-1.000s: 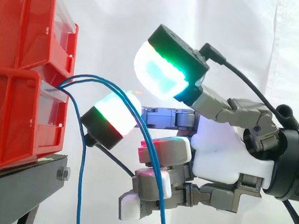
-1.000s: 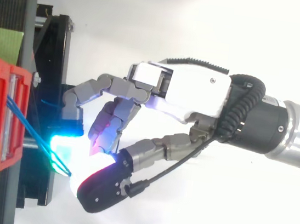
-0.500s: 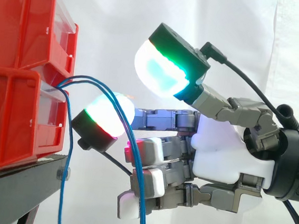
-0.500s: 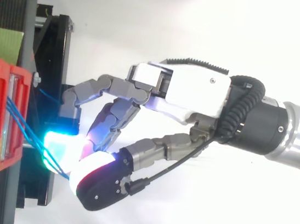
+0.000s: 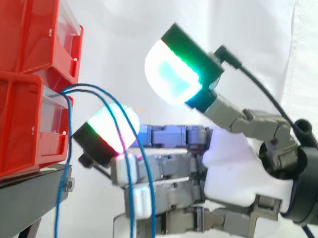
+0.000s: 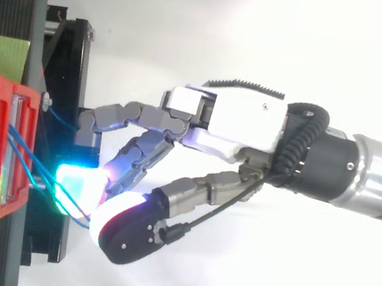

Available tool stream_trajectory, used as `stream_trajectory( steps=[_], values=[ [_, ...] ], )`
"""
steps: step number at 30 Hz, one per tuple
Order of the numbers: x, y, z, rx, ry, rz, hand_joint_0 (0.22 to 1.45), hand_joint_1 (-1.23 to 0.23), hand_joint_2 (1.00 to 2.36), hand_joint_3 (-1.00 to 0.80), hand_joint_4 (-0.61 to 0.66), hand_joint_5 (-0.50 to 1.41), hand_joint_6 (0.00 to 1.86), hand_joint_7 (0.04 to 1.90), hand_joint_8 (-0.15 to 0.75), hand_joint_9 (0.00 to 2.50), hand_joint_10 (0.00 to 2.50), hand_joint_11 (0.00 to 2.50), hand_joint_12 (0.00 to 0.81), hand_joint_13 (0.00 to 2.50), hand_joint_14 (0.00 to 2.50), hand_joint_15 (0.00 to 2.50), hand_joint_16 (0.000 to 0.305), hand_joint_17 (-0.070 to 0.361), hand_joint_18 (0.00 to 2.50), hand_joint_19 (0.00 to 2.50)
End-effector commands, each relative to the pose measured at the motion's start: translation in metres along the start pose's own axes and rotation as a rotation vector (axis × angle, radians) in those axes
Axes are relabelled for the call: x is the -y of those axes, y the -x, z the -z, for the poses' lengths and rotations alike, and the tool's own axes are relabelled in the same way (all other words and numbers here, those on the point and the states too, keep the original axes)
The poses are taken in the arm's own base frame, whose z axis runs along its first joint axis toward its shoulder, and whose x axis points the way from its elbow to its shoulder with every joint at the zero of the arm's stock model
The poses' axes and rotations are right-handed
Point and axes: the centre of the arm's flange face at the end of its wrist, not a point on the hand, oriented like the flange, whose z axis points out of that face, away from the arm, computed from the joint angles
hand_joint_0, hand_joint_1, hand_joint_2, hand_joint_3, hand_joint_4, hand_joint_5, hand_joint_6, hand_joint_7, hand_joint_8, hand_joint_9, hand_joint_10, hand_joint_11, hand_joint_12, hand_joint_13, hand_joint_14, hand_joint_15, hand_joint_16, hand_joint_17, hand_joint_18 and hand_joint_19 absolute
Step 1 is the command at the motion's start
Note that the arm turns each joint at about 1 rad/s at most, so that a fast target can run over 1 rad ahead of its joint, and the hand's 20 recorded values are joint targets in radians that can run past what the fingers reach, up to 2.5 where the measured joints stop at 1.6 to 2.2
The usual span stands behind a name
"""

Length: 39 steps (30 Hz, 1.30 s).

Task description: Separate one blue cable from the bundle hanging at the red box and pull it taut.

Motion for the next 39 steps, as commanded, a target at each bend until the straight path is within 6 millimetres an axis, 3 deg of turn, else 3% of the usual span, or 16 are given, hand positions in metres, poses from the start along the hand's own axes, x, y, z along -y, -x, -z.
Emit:
stream_trajectory(
  steps=[1,3,14,26,39],
  values=[
    [0.026,-0.001,-0.004,-0.006,0.011,-0.064,0.53,-0.58,1.0,-0.5,0.16,-0.15,0.5,1.21,0.313,0.86,0.02,0.63,0.385,0.89,0.02,0.54,0.051,0.115,0.68,0.51],
    [0.038,-0.003,-0.006,-0.016,0.017,-0.086,0.53,-0.58,1.0,-0.5,0.16,-0.15,0.5,1.19,0.313,0.84,0.02,0.6,0.384,0.88,0.02,0.53,0.051,0.115,0.68,0.51],
    [0.043,-0.007,-0.006,-0.023,0.009,-0.086,0.54,-0.59,1.0,-0.5,0.17,-0.16,0.5,1.16,0.313,0.78,0.02,0.54,0.384,0.84,0.02,0.5,0.051,0.114,0.66,0.5],
    [0.042,-0.007,-0.006,-0.024,0.006,-0.074,0.57,-0.58,1.0,-0.5,0.17,-0.16,0.5,1.18,0.307,1.0,0.02,0.93,0.37,0.95,0.02,0.63,0.046,0.104,0.66,0.52],
    [0.034,0.009,-0.006,-0.025,-0.007,-0.043,0.59,-0.56,1.0,-0.5,0.16,-0.15,0.5,1.21,0.305,1.05,0.03,1.02,0.368,0.99,0.02,0.66,0.046,0.104,0.68,0.54]
  ],
)
